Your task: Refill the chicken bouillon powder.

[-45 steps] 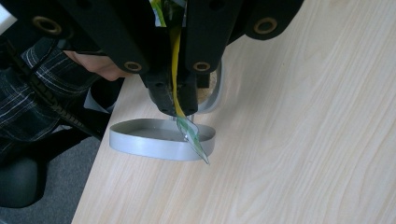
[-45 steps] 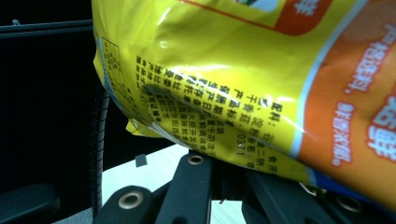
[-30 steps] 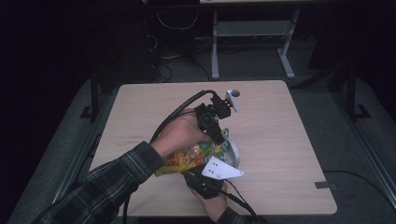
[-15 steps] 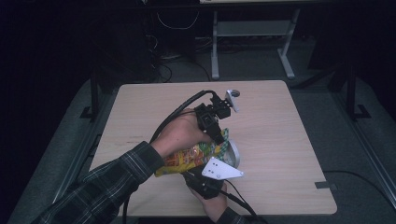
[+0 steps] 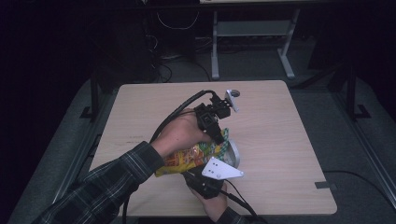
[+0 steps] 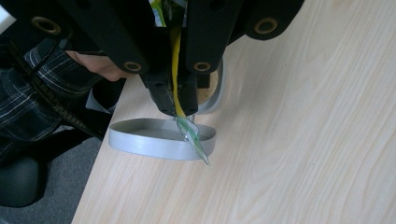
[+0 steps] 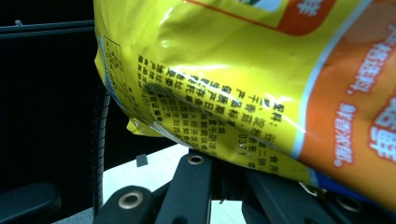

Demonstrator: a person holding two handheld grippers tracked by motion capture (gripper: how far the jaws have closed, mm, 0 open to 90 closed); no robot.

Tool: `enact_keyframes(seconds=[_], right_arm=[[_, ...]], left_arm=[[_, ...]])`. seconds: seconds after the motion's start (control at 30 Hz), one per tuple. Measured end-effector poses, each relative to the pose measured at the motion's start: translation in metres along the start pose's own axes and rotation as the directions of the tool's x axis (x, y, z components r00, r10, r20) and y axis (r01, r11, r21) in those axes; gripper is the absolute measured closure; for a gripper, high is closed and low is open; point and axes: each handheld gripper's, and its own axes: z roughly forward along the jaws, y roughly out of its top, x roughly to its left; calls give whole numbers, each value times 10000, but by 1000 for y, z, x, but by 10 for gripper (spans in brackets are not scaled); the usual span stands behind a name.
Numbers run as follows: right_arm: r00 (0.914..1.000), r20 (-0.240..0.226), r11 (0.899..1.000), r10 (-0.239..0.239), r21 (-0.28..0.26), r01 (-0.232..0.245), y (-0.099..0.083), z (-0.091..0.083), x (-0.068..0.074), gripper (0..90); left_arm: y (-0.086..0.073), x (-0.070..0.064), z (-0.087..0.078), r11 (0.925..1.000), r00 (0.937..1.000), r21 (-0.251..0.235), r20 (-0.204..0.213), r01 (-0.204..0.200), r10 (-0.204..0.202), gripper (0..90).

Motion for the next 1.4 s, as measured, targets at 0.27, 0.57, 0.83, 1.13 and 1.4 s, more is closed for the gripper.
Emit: enact_keyframes(seconds=[0.27, 0.57, 0.83, 1.13, 1.4], right_arm=[[10000, -11, 10000, 6, -10, -6, 0, 0, 0, 900], [10000, -11, 10000, 34, -30, -34, 1, -1, 0, 900], [10000, -50, 10000, 24, -60, -25, 1, -2, -1, 900], [10000, -45, 10000, 23, -47, -23, 1, -2, -1, 900], [10000, -55, 10000, 27, -10, -27, 1, -2, -1, 900]], left_arm=[[0, -1, -1, 10000, 10000, 15, -7, -25, 25, 894], [2, 1, 1, 9999, 9999, 42, 68, 104, -104, 894], [3, 0, 1, 9999, 10000, 113, -1, 97, -97, 894], [3, 1, 1, 9999, 10000, 91, 34, 92, -92, 893], [2, 1, 1, 9999, 9998, 40, 71, 166, -166, 892]])
